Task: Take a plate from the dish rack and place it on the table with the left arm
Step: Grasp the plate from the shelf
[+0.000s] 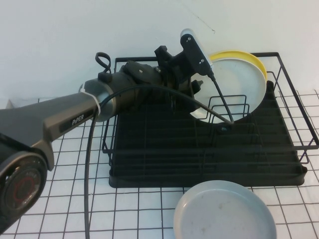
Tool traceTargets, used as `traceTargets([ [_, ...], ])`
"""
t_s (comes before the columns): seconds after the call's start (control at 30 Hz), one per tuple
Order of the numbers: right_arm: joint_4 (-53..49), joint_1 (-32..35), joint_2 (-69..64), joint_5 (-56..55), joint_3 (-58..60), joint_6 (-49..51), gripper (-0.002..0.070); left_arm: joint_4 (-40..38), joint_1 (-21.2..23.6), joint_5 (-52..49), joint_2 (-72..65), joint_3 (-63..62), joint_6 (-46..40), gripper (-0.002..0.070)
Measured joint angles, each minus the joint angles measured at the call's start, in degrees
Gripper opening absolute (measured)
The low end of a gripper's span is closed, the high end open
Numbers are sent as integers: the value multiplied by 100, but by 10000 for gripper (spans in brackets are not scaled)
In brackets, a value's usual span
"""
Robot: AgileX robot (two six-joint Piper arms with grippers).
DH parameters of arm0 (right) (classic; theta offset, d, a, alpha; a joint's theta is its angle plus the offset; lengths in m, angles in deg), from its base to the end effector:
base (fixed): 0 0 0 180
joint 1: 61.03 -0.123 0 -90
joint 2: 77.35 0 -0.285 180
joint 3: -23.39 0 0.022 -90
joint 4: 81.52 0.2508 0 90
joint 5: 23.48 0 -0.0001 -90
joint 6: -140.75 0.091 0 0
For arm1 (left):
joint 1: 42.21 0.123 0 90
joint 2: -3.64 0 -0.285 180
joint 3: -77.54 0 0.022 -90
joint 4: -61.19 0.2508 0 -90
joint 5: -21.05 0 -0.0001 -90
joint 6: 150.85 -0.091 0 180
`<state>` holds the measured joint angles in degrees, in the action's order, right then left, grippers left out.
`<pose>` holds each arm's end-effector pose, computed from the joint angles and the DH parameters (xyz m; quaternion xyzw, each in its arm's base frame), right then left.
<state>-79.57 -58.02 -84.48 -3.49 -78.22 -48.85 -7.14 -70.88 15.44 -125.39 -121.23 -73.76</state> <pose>0.0532 -0.0017 0.1755 -0.0366 0.7952 -0.0522 0.6030 0.4401 -0.2502 0.2437 0.4573 0.6929 -0.0086 0.5574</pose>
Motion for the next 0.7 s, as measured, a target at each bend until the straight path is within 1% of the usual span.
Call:
traceTargets([
  [0.03,0,0,0,0,0,0,-3,-9,0,14,-4,0,-39,293],
  [0.17,0,0,0,0,0,0,-3,-26,0,91,-13,0,-132,97],
  [0.2,0,0,0,0,0,0,-3,-67,0,103,-13,-13,-121,71],
  [0.33,0,0,0,0,0,0,-3,-155,0,127,-1,-38,-107,37],
  [0.7,0,0,0,0,0,0,-3,-463,-12,561,770,-38,-153,10],
])
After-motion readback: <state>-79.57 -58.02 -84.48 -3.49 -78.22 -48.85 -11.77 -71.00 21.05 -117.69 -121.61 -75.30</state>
